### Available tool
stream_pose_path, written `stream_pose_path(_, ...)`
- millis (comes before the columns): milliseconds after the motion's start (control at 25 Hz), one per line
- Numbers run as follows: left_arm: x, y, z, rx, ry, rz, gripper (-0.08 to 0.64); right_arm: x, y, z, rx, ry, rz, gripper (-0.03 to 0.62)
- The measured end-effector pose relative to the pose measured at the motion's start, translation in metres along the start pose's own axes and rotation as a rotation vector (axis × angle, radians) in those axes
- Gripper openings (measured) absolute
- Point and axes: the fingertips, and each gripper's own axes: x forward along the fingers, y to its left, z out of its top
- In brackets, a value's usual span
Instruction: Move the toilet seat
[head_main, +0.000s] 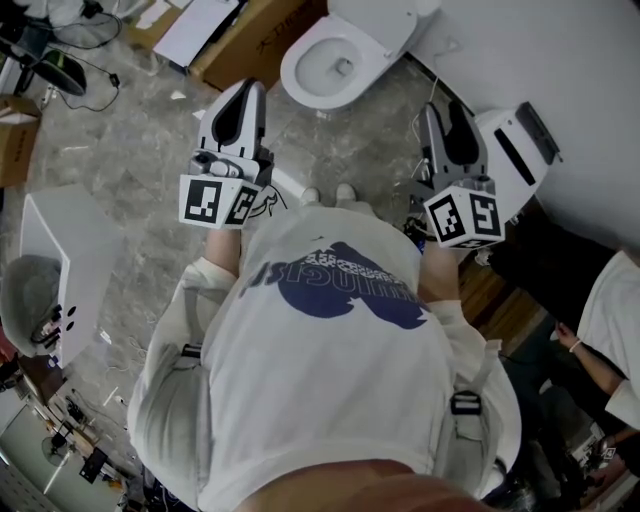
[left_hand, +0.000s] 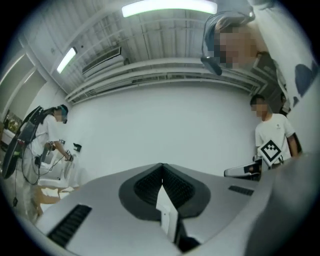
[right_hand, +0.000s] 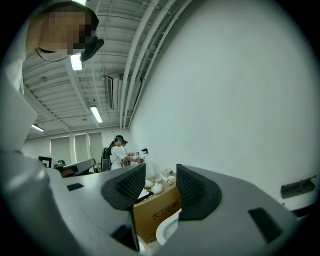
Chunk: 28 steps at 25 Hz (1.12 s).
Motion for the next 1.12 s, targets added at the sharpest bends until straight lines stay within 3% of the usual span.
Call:
stream_pose_path(160, 0.004, 0.0, -0.003, 0.12, 0.0, 0.009, -0.002, 0.005, -0.004, 0.0, -0.003, -0.001, 0.023, 0.211)
stream_pose_path(520, 0.011, 0.018, -0.069, 0.257, 0.223, 0.084, -0.002, 0.026, -0.024, -0.004, -0.002, 0.02, 0.05, 0.222)
stream_pose_path(840, 0.04, 0.051, -0.094, 0.12, 0.243, 0.209, -0.002, 0.057, -0.052, -0.015, 0.0, 0.068, 0.066, 0.241)
stream_pose_path(920, 0.047, 0.054, -0.102, 0.079, 0.262, 0.207, 0.0, 0.066, -0.058, -0.023, 0.02, 0.086, 0.064, 0.252)
stream_pose_path(1120, 0.058, 0.076, -0.128, -0.107, 0.343, 0.162, -0.002, 0.096, -0.049, -0.045, 0.043, 0.113, 0.067, 0.258)
